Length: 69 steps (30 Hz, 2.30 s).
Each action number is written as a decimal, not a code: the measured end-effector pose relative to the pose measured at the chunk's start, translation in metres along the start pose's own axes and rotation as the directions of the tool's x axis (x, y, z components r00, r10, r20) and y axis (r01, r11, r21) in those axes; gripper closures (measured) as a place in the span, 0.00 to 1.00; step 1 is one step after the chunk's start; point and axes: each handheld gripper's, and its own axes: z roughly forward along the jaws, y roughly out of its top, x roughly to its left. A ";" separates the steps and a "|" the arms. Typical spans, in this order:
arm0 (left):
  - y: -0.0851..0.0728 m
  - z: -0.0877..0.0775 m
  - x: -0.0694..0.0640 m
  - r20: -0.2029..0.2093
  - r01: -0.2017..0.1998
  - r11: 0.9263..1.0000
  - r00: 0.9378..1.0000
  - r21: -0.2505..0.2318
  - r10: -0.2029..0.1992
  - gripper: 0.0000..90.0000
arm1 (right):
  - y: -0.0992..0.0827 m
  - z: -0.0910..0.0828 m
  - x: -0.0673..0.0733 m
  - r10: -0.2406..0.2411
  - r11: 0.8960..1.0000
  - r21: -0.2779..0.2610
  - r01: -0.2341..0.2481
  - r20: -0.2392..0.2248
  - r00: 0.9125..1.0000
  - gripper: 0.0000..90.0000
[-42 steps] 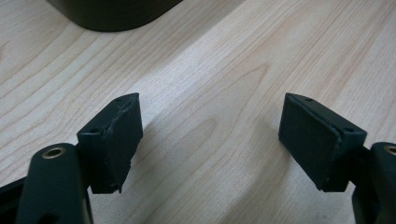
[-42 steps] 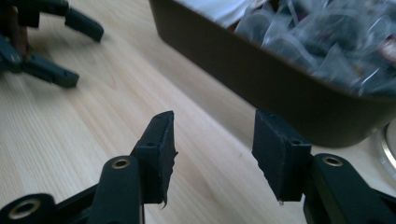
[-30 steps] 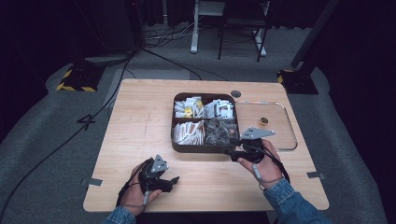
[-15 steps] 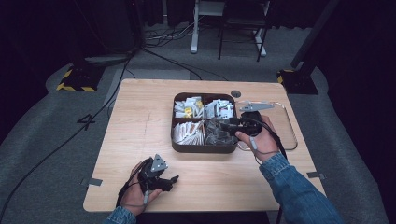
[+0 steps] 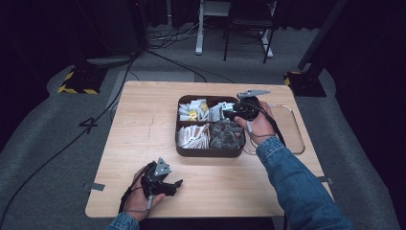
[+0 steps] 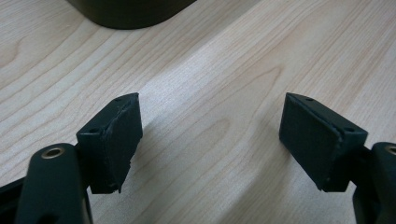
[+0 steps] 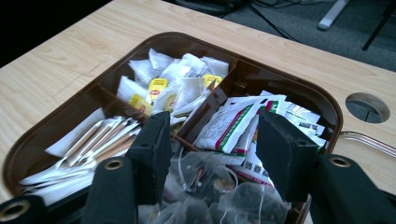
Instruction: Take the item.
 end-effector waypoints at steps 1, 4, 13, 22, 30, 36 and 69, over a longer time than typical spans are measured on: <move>0.000 0.000 0.000 0.000 0.000 1.000 1.000 0.000 0.000 0.24 | 0.000 0.000 0.000 0.000 1.000 0.000 0.000 0.000 1.000 0.51; -0.001 -0.001 0.000 -0.003 0.002 1.000 1.000 0.001 -0.002 0.24 | 0.005 0.013 -0.006 0.039 0.999 0.002 -0.039 -0.011 0.999 0.50; -0.001 -0.001 0.001 -0.005 0.007 1.000 1.000 -0.003 -0.007 0.24 | 0.011 0.043 -0.022 0.087 0.996 0.020 -0.087 0.004 0.996 0.50; -0.001 -0.001 0.001 -0.005 0.006 1.000 1.000 -0.003 -0.006 0.24 | 0.003 0.066 -0.035 0.141 0.987 0.073 -0.144 0.043 0.989 0.50; -0.001 -0.001 0.001 -0.006 0.005 1.000 1.000 -0.004 -0.005 0.24 | -0.005 0.082 -0.026 0.177 0.973 0.144 -0.182 0.042 0.983 0.58; -0.001 -0.001 0.001 -0.006 0.004 1.000 1.000 -0.004 -0.004 0.24 | -0.003 0.083 -0.020 0.192 0.974 0.121 -0.192 0.010 0.981 0.63; -0.001 -0.001 0.001 -0.006 0.005 1.000 1.000 -0.004 -0.005 0.24 | 0.003 0.059 -0.016 0.235 0.969 0.084 -0.232 -0.017 0.972 0.95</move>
